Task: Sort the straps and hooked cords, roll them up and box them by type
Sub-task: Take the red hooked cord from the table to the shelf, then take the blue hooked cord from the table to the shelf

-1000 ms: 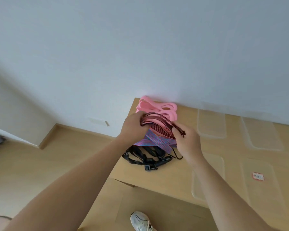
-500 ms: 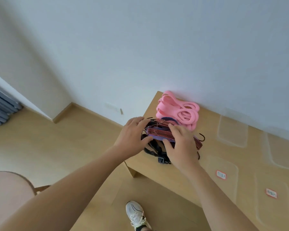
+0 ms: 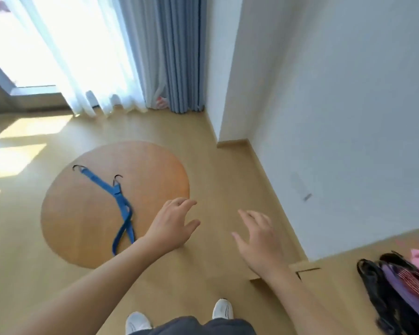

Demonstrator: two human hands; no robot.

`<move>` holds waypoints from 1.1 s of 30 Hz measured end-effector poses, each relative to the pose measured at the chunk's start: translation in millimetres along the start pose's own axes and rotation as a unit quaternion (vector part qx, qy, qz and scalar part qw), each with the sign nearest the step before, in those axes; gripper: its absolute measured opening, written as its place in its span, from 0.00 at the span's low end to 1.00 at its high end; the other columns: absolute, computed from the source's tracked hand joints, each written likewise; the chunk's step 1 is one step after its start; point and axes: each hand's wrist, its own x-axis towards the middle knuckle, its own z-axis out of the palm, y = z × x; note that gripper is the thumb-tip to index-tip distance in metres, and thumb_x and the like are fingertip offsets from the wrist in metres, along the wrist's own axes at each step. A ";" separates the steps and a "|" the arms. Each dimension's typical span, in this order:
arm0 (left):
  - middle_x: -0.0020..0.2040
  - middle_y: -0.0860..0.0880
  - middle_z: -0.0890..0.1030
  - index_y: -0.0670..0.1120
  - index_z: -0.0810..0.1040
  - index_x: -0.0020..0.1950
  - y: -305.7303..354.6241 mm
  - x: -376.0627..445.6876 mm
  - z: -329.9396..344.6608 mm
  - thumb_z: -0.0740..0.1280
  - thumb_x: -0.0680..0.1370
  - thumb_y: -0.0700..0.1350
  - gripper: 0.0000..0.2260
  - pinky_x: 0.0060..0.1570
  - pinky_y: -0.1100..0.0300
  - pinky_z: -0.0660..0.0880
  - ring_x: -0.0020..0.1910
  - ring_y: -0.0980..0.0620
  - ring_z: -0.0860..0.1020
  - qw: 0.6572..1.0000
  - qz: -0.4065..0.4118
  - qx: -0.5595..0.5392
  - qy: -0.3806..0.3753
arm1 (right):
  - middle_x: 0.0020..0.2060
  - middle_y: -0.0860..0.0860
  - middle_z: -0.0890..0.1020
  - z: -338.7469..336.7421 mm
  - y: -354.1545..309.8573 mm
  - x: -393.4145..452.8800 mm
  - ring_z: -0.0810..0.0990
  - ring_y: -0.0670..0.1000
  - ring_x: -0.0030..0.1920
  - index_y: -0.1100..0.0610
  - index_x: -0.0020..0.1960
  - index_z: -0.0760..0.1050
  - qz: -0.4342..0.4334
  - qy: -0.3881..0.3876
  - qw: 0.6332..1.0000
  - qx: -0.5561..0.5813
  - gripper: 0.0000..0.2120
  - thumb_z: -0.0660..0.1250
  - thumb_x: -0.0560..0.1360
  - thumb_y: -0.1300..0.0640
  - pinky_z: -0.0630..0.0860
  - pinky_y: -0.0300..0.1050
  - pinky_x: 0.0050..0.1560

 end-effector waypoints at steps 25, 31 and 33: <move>0.73 0.51 0.73 0.51 0.71 0.75 -298.5 -47.9 -69.7 0.67 0.81 0.55 0.23 0.68 0.55 0.70 0.72 0.50 0.70 0.910 -0.372 -0.172 0.067 | 0.69 0.50 0.73 234.5 -256.0 183.5 0.70 0.52 0.70 0.51 0.75 0.67 -0.100 -0.339 0.932 -0.084 0.26 0.66 0.79 0.45 0.71 0.49 0.67; 0.72 0.50 0.74 0.51 0.72 0.74 -313.3 5.6 -50.1 0.67 0.81 0.55 0.23 0.69 0.53 0.70 0.71 0.49 0.71 0.886 -0.420 -0.194 0.023 | 0.65 0.53 0.76 289.4 -262.6 267.8 0.76 0.55 0.63 0.52 0.73 0.70 -0.084 -0.382 0.914 -0.107 0.25 0.65 0.79 0.45 0.76 0.51 0.60; 0.72 0.50 0.74 0.51 0.71 0.75 -320.8 22.3 -43.5 0.67 0.81 0.55 0.23 0.69 0.52 0.70 0.71 0.49 0.70 0.879 -0.432 -0.203 0.014 | 0.65 0.54 0.76 311.9 -263.9 289.6 0.76 0.55 0.62 0.55 0.73 0.70 -0.073 -0.387 0.913 -0.109 0.24 0.65 0.80 0.45 0.76 0.49 0.57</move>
